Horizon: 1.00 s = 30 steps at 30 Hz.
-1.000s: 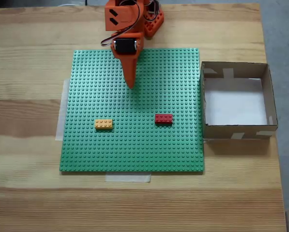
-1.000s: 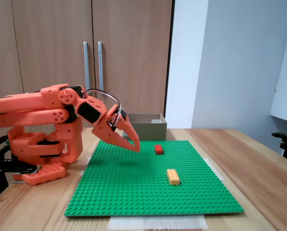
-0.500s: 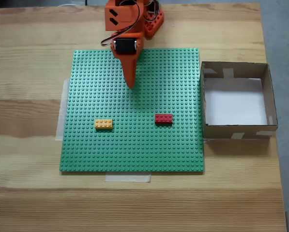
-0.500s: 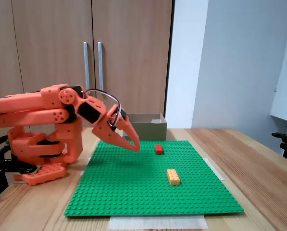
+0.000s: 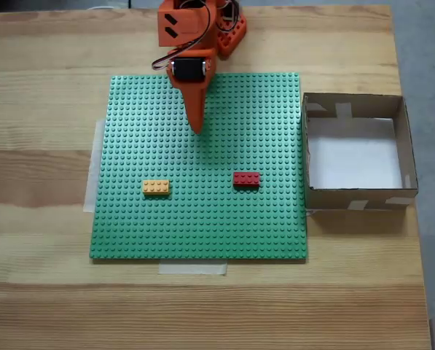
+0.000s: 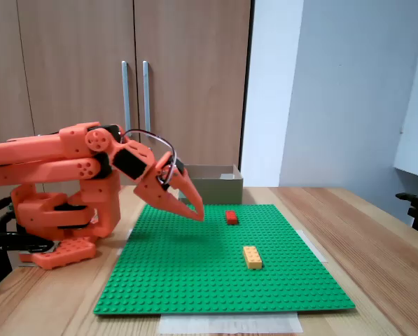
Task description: Pick the red lego block and put it in the box.
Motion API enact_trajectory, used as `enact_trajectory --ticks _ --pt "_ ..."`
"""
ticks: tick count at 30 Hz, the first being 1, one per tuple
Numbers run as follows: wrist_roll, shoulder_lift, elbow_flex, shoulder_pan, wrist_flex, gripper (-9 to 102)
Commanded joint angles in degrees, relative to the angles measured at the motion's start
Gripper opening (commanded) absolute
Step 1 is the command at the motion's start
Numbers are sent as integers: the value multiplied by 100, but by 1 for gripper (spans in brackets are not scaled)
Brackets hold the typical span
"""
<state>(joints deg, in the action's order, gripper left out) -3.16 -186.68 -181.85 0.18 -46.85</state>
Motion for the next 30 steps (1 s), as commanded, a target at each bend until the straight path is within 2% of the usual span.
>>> enact_trajectory --ticks 1,16,22,30 --pt "9 -35 -9 -9 -9 -1" --pt "26 149 53 0 53 -1" --pt "149 1292 712 -53 334 -1" --pt "149 2558 1898 -334 -167 -1"
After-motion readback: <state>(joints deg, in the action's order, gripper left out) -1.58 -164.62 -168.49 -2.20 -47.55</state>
